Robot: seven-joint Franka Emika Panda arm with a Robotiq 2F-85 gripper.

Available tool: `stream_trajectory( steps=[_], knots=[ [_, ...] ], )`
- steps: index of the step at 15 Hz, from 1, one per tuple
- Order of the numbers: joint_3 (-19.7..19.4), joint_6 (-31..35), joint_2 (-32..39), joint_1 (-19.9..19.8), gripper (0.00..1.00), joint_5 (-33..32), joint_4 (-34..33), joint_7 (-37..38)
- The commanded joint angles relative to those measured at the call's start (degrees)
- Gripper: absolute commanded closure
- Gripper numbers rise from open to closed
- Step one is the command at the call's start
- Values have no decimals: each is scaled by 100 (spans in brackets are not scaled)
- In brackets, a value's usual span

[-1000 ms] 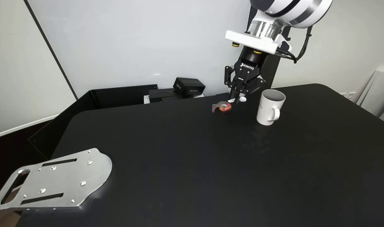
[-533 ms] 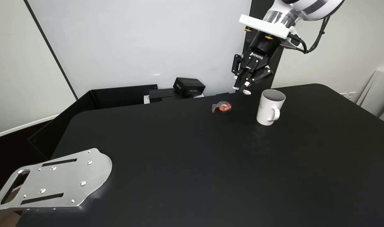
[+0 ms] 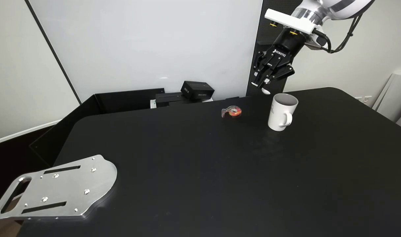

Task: Put the spoon in the cup

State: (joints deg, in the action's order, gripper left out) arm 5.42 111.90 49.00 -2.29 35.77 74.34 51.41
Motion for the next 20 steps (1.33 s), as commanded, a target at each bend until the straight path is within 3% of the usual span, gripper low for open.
stream_trajectory(
  steps=[1, 20],
  knots=[
    [-37, -122, -38, -151, 95, 281, -29, -12],
    [-501, -640, -75, -659, 95, 1163, 483, -203]
  ],
)
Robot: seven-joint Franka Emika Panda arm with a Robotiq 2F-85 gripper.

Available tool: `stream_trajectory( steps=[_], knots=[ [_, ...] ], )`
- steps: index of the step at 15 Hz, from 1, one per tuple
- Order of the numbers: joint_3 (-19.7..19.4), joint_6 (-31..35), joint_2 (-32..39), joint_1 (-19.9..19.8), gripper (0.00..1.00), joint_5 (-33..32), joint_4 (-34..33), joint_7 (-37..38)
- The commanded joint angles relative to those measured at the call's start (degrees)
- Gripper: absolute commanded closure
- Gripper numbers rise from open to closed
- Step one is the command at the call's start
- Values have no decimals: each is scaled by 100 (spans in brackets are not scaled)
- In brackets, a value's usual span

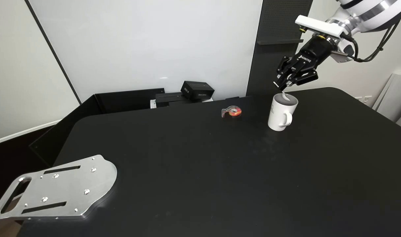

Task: Put the spoon in the cup

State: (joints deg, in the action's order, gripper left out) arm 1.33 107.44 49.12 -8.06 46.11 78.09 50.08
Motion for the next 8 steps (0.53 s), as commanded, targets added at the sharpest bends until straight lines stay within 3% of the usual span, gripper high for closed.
stream_trajectory(
  steps=[1, 8],
  knots=[
    [-140, -138, -91, -73, 95, 130, 133, -82],
    [-222, -136, 117, -20, 95, 87, 69, -38]
  ],
)
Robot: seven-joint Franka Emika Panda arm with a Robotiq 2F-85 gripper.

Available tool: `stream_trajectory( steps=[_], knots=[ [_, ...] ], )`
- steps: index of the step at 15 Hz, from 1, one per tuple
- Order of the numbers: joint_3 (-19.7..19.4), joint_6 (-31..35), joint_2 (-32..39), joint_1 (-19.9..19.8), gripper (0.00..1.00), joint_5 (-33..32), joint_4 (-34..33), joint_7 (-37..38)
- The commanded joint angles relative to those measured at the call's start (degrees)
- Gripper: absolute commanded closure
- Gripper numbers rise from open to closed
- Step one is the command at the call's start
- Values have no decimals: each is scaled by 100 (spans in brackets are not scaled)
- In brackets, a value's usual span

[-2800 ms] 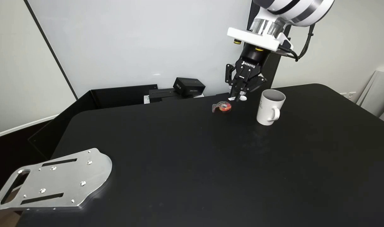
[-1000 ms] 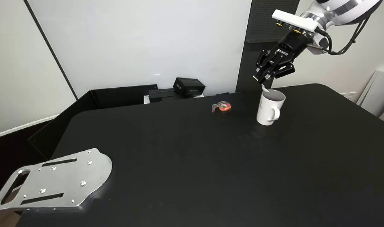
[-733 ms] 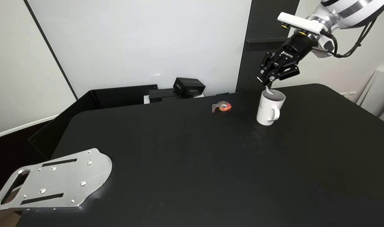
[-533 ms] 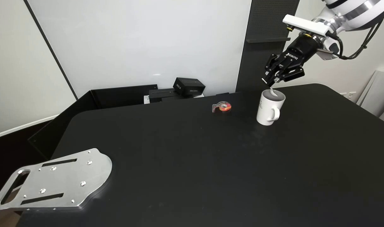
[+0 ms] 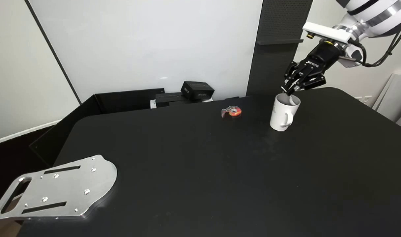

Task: Put the spoon in the cup

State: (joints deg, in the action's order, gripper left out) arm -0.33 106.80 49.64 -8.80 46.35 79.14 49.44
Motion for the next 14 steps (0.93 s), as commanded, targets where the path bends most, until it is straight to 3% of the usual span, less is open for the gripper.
stream_trajectory(
  steps=[1, 2, 4, 11, 14],
  knots=[
    [-55, -75, 92, 75, 95, 44, -45, 20],
    [-54, -86, 114, 107, 57, 14, -50, 17],
    [-53, -73, 134, 178, 51, -30, -43, 11],
    [-76, 42, -168, 596, 3, -368, 14, -39],
    [-84, 120, -421, 822, 0, -724, 77, -113]
  ],
)
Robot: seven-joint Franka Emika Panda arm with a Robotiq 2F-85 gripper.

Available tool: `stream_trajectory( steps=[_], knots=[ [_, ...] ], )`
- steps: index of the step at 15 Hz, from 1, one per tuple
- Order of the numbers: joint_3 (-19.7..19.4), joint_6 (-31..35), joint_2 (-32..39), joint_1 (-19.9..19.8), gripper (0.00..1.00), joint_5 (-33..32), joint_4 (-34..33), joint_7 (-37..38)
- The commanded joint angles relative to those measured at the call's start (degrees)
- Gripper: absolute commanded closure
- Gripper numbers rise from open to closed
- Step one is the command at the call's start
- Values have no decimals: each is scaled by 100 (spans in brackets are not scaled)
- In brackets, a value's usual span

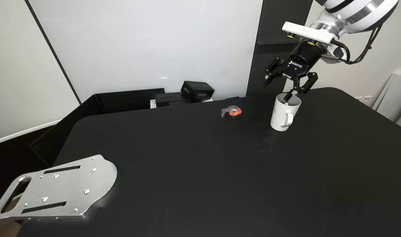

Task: Put the spoon in the cup

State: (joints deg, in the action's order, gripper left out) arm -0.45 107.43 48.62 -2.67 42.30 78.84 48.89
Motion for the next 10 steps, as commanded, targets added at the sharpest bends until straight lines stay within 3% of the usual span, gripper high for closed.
stream_trajectory(
  steps=[1, 10],
  knots=[
    [-96, 91, -416, 293, 0, -528, 136, -122],
    [-150, 344, -872, 717, 0, -2721, 215, -990]
  ],
)
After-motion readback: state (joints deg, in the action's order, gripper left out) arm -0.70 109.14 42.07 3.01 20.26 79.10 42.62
